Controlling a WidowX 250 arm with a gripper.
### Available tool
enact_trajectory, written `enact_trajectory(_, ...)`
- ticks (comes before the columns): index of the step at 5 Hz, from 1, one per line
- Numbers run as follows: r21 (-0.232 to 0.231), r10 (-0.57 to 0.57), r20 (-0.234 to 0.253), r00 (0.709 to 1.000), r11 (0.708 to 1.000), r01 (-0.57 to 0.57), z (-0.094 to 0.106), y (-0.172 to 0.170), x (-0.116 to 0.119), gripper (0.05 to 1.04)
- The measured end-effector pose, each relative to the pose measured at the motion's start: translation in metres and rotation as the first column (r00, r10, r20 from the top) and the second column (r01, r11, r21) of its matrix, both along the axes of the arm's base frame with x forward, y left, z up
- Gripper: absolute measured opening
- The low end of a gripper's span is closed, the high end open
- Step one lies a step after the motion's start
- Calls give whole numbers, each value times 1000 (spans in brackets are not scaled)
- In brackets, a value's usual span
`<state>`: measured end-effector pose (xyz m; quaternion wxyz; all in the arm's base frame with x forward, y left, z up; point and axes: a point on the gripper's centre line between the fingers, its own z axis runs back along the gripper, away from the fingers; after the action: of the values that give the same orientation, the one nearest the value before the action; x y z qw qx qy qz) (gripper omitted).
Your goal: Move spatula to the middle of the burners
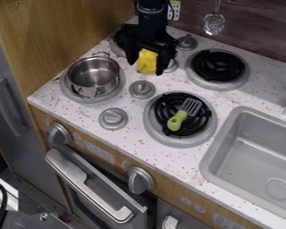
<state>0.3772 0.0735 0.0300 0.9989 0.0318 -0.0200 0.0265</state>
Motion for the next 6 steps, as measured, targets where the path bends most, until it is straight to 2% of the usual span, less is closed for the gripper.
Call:
enact_trajectory(1,-6,1,-41,999,1000,-1,-15,-1,-5,1001)
enact_trajectory(2,-8,-56,-88,995,998,55,-39,-23,-26,1001)
enact_trajectory(3,-19,-120,-87,989,993,118,-49,-57,-38,1001)
enact_trajectory(4,-43,-140,-88,986,990,137,-55,-75,-47,1001)
enact_trajectory(5,-41,-156,-48,987,987,154,-56,-88,-41,1001)
enact_trajectory(6,-72,-116,-39,993,991,113,-66,-89,-34,955)
